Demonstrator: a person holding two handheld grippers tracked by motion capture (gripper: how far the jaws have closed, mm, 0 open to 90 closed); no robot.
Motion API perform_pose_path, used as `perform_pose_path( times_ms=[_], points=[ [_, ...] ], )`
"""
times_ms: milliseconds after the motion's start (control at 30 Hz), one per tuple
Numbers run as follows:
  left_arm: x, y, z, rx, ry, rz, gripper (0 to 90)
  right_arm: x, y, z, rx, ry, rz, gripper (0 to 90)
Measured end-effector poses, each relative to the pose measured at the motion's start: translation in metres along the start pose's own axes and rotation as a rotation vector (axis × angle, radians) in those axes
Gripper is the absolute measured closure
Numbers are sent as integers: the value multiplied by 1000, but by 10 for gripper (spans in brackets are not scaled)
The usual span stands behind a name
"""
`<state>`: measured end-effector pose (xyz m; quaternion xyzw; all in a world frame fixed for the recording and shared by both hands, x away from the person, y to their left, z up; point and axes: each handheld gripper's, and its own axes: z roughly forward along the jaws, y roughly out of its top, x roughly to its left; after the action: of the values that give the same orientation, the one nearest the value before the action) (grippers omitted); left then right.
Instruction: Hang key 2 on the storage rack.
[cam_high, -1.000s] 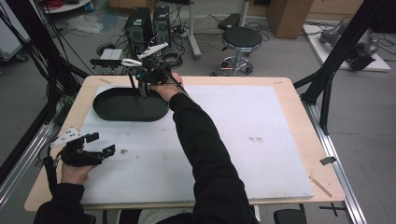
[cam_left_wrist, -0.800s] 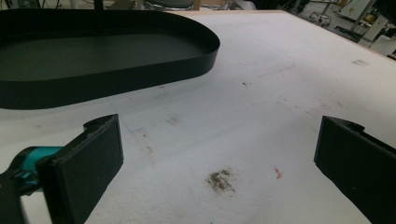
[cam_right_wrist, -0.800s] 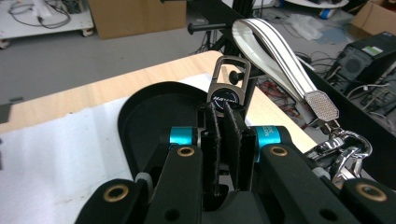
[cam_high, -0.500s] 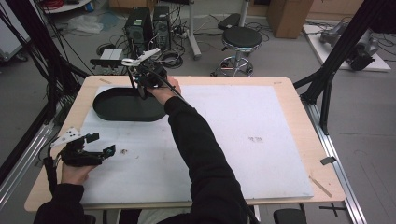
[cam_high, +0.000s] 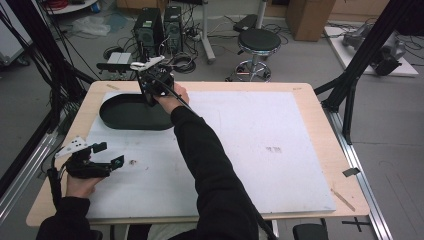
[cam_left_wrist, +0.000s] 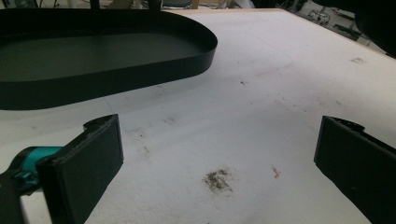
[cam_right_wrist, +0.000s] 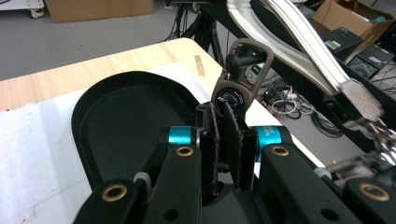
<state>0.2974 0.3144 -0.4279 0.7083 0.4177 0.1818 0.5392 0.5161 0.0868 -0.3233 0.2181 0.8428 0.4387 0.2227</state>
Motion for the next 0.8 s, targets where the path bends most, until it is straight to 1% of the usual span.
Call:
perform_pose_path(
  times_ms=[100, 167, 200, 233, 267, 300, 333, 367, 400, 433, 467, 500, 533, 567, 600, 633, 667, 733, 767, 800],
  points=[
    [0, 0, 0, -3, 2, -4, 17, 2, 0, 1, -2, 2, 9, 824],
    [1, 0, -1, -3, 2, -5, 17, 2, 0, 0, -4, 8, 30, 736],
    [1, 0, -1, -4, 2, -5, 17, 2, 0, -2, 1, 26, 44, 683],
    [0, 0, -1, -4, 2, -5, 17, 2, 1, -4, 0, 47, 39, 635],
    [0, 0, -1, -5, 2, -4, 17, 2, 3, -11, -12, 94, 42, 559],
    [0, 0, -1, -3, 0, -2, 18, 3, 4, -15, -21, 112, 55, 508],
    [0, 0, -1, -1, 2, 0, 18, 3, 4, -15, -21, 112, 55, 508],
    [0, 0, -1, -1, 0, 0, 17, 4, 4, -18, -27, 128, 67, 446],
    [-1, 0, -1, 0, -1, 4, 17, 5, 5, -23, -24, 163, 98, 275],
    [-1, 0, -1, 0, -1, 4, 18, 5, 5, -23, -24, 163, 98, 275],
    [-1, 0, -2, 1, -1, 5, 17, 6, 5, -26, -3, 198, 111, 138],
    [-1, 0, -2, -2, 0, 3, 17, 6, 5, -26, -3, 198, 111, 138],
    [-1, 0, -2, -3, 1, 2, 17, 6, 2, -31, 19, 219, 117, 29],
    [-1, -1, -3, -3, 1, 2, 17, 6, 2, -31, 19, 219, 117, 29],
    [0, -1, -3, -3, 3, -1, 17, 5, -1, -37, 12, 234, 122, 6],
    [0, -1, -3, -3, 3, -1, 17, 5, -1, -37, 12, 234, 122, 6],
    [-1, -1, -3, -3, 3, -1, 18, 0, -5, -45, -11, 254, 138, 6],
    [-1, -1, -2, 1, 4, 3, 18, -5, -9, -51, -17, 249, 144, 6],
    [-1, -1, -2, 3, 6, 3, 18, -5, -9, -51, -17, 249, 144, 6],
    [-1, -1, -2, 4, 10, 4, 17, -10, -15, -55, 1, 246, 149, 6]
  ],
)
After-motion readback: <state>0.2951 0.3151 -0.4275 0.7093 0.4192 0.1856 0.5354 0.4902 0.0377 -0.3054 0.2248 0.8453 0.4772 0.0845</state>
